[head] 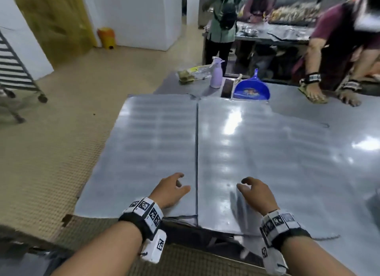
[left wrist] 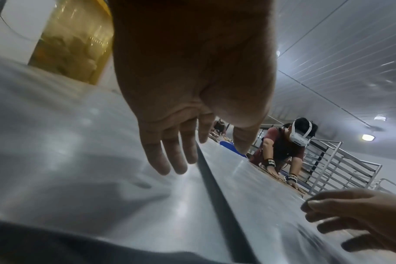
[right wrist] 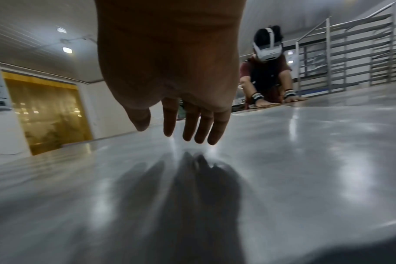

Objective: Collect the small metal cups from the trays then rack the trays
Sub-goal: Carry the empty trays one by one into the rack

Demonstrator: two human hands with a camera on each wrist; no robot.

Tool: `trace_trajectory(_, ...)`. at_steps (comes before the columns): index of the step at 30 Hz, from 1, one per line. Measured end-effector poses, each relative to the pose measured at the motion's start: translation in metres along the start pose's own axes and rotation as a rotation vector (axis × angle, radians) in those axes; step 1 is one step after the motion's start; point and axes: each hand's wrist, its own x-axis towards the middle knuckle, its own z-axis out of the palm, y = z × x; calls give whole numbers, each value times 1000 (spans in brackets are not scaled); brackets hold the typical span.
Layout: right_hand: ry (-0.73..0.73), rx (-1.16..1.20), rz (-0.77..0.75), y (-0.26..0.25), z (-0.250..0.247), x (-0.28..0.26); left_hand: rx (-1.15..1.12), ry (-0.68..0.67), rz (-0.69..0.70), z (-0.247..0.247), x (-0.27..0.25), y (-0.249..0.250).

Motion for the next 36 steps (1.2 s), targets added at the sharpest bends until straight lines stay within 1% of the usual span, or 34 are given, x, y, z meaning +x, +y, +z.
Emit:
trace_trajectory(3,-9,-13,101,54,-28,20,-65,-39,-68,37,36,29)
trace_trajectory(6,16,-14,170,100,-53,34,-100,-1,-75,60,59,46)
trace_trajectory(10,12,-105,231,142,-85,50,-90,91,-139,69,76,64)
trace_trajectory(14,15,-104,331,167,-102,69,-66,108,-128,63,93,76)
trace_trajectory(16,10,-108,358,173,-108,77,-72,114,-114,60,106,78)
trace_trajectory(20,16,-103,379,180,-115,97,-89,115,-131,54,137,78)
trace_trajectory(25,40,5,376,172,-122,133,-124,169,-166,53,181,76)
trace_trajectory(27,55,58,391,167,-123,148,-171,198,-189,53,198,74)
trace_trajectory(30,69,148,402,167,-121,165,-312,248,-188,58,213,79)
trace_trajectory(33,89,271,438,167,-122,165,-388,296,-151,61,221,86)
trace_trajectory(36,169,431,467,171,-131,155,-384,301,-99,61,229,100)
